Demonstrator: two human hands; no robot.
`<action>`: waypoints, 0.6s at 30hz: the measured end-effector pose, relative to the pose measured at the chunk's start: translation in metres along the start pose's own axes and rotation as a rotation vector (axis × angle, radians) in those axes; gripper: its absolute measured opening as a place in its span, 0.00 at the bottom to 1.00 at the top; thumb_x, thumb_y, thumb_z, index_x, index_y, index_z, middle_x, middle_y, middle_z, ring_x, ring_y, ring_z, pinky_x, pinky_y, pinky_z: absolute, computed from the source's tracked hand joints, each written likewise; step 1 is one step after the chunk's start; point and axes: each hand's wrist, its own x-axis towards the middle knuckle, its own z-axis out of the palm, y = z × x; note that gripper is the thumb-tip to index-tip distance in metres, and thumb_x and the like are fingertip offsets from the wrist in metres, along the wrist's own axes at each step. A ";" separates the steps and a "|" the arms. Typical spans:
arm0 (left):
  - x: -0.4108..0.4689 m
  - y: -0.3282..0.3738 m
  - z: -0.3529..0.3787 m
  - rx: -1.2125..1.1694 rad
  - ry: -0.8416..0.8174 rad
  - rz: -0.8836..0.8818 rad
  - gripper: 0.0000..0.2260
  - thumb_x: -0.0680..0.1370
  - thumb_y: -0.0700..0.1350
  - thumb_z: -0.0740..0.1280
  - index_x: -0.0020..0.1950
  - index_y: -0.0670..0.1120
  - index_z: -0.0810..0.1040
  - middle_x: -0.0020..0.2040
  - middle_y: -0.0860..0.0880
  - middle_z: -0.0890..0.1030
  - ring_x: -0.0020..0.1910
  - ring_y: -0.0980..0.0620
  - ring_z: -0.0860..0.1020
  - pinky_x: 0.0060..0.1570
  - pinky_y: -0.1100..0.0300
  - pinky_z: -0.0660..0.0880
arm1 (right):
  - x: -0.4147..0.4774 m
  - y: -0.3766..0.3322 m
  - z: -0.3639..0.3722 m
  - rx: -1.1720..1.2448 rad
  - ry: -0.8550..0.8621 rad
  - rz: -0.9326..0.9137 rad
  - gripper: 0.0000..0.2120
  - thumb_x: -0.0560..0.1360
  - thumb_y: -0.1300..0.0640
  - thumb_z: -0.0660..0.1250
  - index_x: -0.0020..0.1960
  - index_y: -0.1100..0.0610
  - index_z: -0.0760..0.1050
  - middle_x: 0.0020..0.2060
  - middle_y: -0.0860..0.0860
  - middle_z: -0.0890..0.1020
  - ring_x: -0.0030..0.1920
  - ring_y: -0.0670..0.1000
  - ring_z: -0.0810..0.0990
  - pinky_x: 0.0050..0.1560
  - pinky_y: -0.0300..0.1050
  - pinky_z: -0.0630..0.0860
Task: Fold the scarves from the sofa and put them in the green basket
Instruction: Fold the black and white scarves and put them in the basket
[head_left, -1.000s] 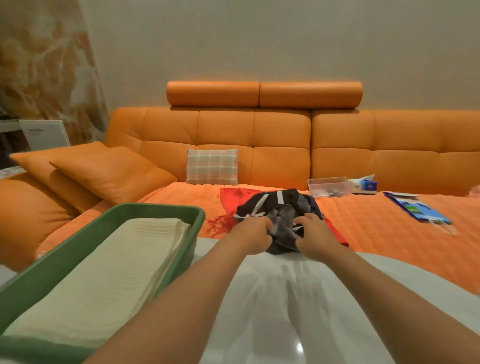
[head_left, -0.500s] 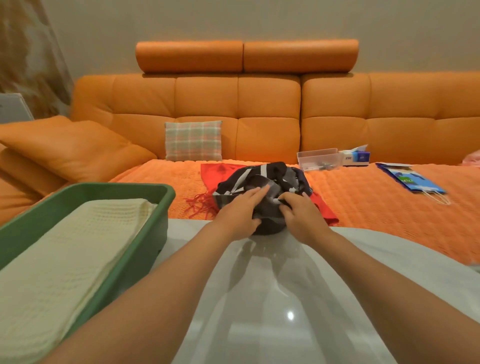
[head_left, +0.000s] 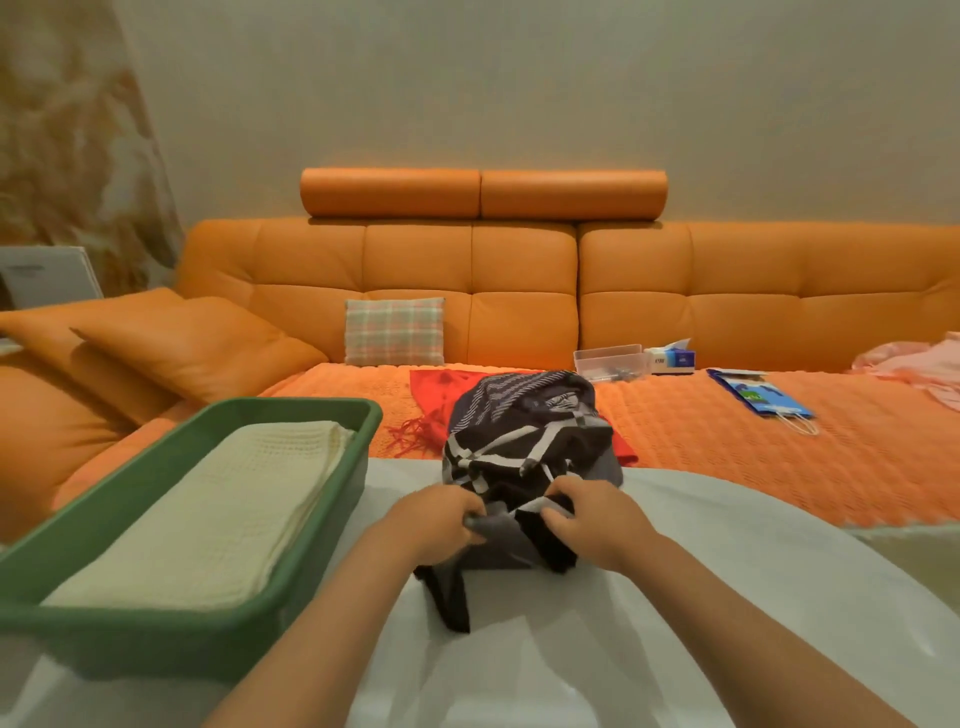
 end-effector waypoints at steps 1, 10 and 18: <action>-0.013 0.001 0.004 -0.003 -0.051 -0.015 0.02 0.77 0.50 0.68 0.48 0.54 0.78 0.44 0.50 0.77 0.46 0.47 0.76 0.43 0.59 0.69 | -0.010 -0.005 0.003 -0.001 -0.048 0.045 0.13 0.78 0.44 0.60 0.58 0.47 0.76 0.49 0.48 0.82 0.48 0.50 0.79 0.46 0.47 0.77; -0.085 -0.006 0.001 -0.006 -0.237 -0.090 0.06 0.73 0.53 0.73 0.45 0.53 0.80 0.39 0.55 0.77 0.42 0.52 0.76 0.38 0.61 0.69 | -0.077 -0.028 0.022 0.032 -0.299 0.353 0.14 0.80 0.51 0.56 0.56 0.56 0.76 0.50 0.53 0.79 0.51 0.54 0.79 0.48 0.47 0.74; -0.107 0.017 0.005 -0.212 -0.264 -0.114 0.19 0.71 0.63 0.70 0.58 0.56 0.80 0.54 0.57 0.80 0.53 0.56 0.78 0.60 0.55 0.75 | -0.100 -0.059 -0.012 -0.224 -0.141 0.167 0.18 0.77 0.40 0.59 0.58 0.49 0.76 0.54 0.50 0.80 0.55 0.53 0.79 0.54 0.50 0.75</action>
